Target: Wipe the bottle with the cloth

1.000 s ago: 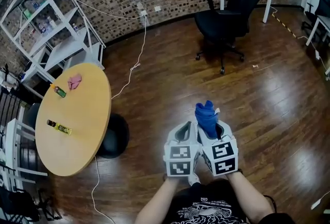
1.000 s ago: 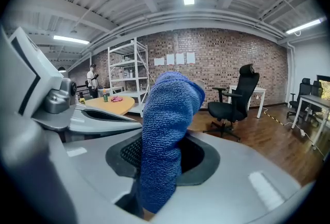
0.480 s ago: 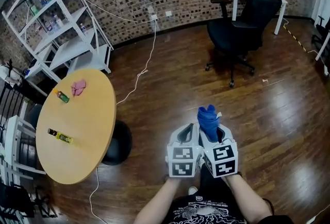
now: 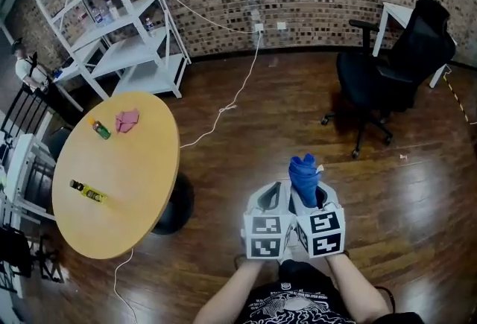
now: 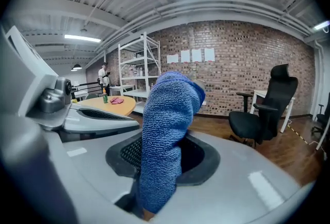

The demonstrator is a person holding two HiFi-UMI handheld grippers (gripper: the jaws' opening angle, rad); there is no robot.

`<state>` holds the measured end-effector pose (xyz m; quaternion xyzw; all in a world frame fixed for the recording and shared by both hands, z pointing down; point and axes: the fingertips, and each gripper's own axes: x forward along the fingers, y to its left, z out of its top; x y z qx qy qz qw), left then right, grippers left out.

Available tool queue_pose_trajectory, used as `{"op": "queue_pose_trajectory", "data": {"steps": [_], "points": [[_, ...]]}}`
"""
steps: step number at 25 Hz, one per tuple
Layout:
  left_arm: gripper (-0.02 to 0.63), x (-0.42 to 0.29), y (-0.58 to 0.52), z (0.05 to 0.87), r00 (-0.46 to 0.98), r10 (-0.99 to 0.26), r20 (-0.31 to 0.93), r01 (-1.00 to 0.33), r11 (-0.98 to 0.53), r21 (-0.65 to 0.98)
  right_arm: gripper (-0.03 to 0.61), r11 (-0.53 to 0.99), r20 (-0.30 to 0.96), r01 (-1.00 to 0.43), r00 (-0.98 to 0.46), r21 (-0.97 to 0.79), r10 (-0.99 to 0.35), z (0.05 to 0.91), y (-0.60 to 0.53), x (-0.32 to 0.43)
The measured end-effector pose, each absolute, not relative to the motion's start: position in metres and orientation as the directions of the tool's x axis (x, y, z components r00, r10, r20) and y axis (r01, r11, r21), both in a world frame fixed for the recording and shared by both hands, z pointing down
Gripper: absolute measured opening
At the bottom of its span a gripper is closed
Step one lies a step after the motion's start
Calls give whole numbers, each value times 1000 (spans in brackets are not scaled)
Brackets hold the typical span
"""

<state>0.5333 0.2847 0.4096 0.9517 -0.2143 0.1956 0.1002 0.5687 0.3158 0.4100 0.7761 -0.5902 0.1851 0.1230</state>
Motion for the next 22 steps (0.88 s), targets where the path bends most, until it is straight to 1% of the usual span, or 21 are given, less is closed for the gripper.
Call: {"op": "queue_pose_trajectory", "data": {"steps": [4, 11, 17, 22], "points": [[5, 514, 241, 411, 776, -484, 403, -570, -813, 121, 135, -148, 424, -989, 128, -13, -896, 408, 269, 555], [3, 462, 190, 423, 641, -647, 412, -743, -658, 122, 135, 97, 421, -995, -98, -25, -902, 415, 205, 506], [4, 377, 158, 425, 483, -770, 417, -868, -485, 110, 135, 308, 413, -951, -293, -31, -863, 416, 161, 425], [4, 306, 151, 420, 328, -846, 420, -944, -311, 110, 136, 482, 415, -875, -453, -39, -789, 411, 145, 355]]}}
